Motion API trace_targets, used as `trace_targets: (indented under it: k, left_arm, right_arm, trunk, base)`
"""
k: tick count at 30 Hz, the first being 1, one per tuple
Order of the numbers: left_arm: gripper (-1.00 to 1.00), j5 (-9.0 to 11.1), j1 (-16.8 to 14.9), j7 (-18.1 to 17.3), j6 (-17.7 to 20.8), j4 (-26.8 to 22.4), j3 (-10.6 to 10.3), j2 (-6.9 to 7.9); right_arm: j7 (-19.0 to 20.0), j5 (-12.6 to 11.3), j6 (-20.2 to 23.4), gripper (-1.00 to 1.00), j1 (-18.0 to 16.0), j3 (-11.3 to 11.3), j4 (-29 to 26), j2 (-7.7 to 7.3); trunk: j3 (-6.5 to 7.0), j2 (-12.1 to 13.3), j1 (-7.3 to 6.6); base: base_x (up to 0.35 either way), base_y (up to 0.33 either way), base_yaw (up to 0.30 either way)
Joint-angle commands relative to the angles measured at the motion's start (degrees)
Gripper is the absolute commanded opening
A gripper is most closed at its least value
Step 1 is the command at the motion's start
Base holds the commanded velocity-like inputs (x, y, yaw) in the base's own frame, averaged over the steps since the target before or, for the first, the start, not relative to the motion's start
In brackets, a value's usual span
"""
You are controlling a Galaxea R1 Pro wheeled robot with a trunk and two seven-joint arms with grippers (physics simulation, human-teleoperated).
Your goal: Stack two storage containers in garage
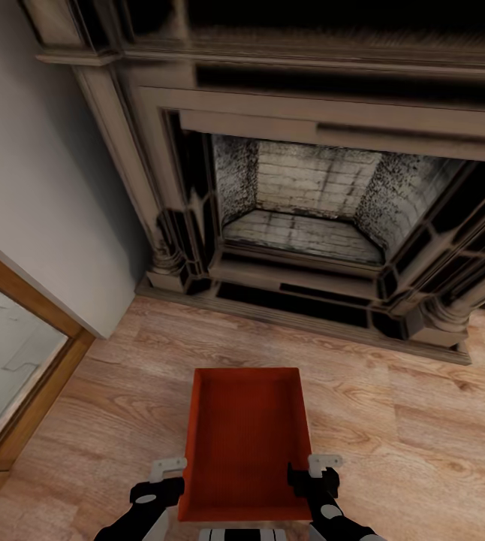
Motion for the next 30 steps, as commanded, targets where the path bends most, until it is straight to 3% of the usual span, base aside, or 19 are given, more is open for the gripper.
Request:
trace_targets:
  k: [1, 30]
  left_arm:
    - [1.0, 0.6, 0.0, 0.3, 0.0, 0.1, -0.5, 0.03]
    - [1.0, 0.7, 0.0, 0.1, -0.1, -0.4, -0.4, -0.33]
  right_arm:
    - [-0.4, 0.4, -0.1, 1.0, 0.0, 0.0, 0.1, 0.01]
    - [-0.4, 0.4, -0.6, 1.0, 0.0, 0.0, 0.0, -0.2]
  trunk:
    - [-0.03, 0.0, -0.01]
    - [-0.03, 0.0, -0.01]
  base:
    - [0.0, 0.0, 0.0]
    - [0.0, 0.0, 0.0]
